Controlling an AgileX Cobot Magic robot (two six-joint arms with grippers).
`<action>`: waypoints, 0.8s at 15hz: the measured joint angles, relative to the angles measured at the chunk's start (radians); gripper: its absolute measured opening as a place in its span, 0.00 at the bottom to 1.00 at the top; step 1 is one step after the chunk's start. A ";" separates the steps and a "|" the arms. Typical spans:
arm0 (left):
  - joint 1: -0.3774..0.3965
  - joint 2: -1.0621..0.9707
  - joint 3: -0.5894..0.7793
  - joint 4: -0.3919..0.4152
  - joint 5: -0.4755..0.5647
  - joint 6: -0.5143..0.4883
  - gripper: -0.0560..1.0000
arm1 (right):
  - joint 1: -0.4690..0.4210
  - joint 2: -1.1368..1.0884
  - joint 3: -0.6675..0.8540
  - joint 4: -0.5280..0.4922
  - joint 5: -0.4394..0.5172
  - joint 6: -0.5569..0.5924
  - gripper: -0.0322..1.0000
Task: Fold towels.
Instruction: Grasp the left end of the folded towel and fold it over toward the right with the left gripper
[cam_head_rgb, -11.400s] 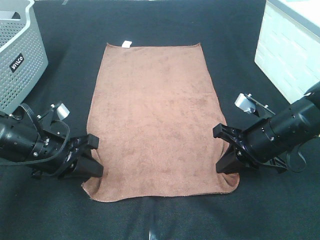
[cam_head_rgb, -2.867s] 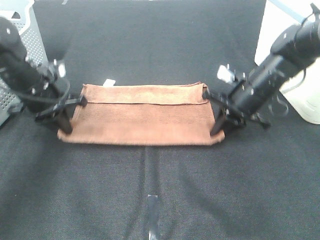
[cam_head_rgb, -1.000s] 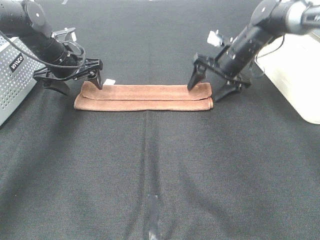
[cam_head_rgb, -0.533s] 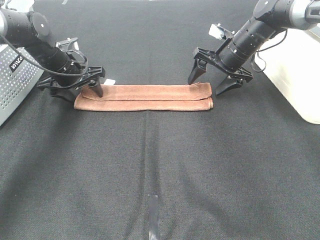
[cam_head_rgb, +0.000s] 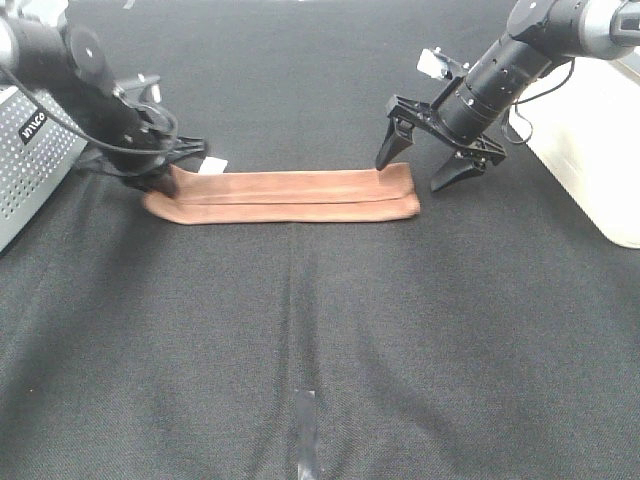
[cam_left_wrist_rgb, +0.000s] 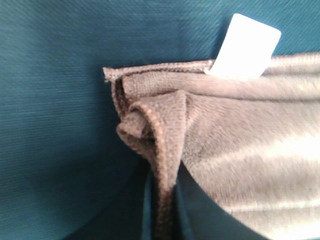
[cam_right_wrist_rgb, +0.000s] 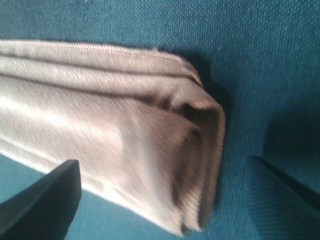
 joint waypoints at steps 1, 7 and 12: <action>0.001 -0.025 0.000 0.048 0.014 0.000 0.11 | 0.000 0.000 0.000 0.000 0.010 0.000 0.83; -0.001 -0.166 -0.025 0.033 0.097 -0.004 0.11 | 0.000 0.000 0.000 0.001 0.078 0.000 0.83; -0.076 -0.165 -0.052 -0.248 0.079 0.039 0.11 | 0.000 -0.088 0.000 -0.041 0.079 0.001 0.83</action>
